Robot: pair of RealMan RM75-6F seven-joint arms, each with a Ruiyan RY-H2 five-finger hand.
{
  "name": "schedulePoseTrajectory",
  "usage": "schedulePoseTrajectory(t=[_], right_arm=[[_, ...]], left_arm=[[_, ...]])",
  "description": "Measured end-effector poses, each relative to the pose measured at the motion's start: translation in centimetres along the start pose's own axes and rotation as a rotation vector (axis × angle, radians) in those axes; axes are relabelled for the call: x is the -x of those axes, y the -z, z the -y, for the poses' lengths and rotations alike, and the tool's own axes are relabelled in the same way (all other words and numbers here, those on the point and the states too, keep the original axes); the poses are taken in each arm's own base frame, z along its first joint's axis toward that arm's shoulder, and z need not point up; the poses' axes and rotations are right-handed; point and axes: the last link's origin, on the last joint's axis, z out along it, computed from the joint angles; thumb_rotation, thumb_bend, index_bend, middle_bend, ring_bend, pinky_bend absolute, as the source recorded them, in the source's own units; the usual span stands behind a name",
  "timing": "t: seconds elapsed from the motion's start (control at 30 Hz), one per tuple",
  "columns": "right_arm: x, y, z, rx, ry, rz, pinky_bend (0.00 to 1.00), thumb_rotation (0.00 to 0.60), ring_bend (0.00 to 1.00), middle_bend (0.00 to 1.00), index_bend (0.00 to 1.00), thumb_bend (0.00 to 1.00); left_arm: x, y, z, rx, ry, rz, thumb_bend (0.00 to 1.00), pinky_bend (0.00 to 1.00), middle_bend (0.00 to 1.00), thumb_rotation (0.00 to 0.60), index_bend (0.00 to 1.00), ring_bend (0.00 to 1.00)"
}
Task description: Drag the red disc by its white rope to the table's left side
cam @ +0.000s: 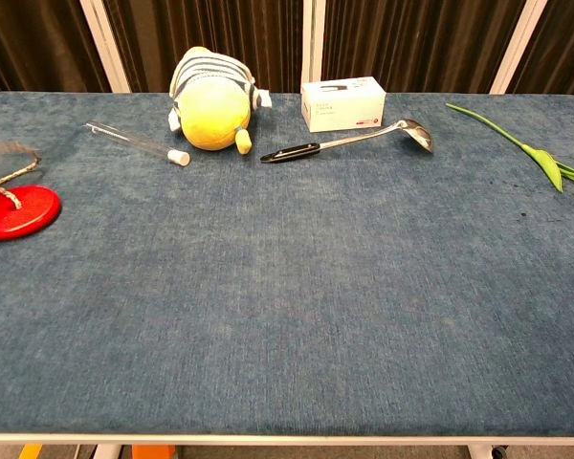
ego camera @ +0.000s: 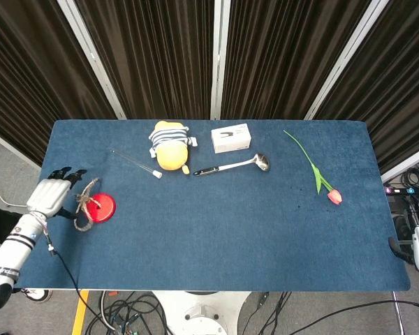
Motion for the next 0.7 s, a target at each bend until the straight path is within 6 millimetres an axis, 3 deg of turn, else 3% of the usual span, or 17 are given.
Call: schedulePoseTrajectory(t=[0.33,0.43,0.53,0.7], right_arm=[[0.1,-0.1,0.4,-0.012,-0.002,0.000,0.00,0.600,0.00,0.00,0.00,0.24],[-0.1,0.0,0.5,-0.014,-0.006,-0.005,0.00,0.600,0.00,0.00,0.00,0.24],[-0.2,0.1,0.8,-0.025,-0.012,-0.014,0.00,0.600,0.00,0.00,0.00,0.24],[0.2,0.4,1.5,-0.057,-0.006,-0.012,0.00,0.600,0.00,0.00,0.00,0.24]], left_arm=[[-3.2,3.1,1.1,-0.097,-0.091,-0.103,0.07,0.04,0.00,0.600,0.00,0.00],[-3.3,4.2,1.2,-0.083,-0.085,-0.187,0.10,0.08,0.12,0.600,0.08,0.00],[-2.5,5.6,1.1,-0.037,-0.100,-0.293,0.10,0.09,0.18,0.600,0.11,0.00],[2.2,9.6,1.7,0.005,-0.102,-0.389,0.10,0.09,0.17,0.600,0.12,0.00]])
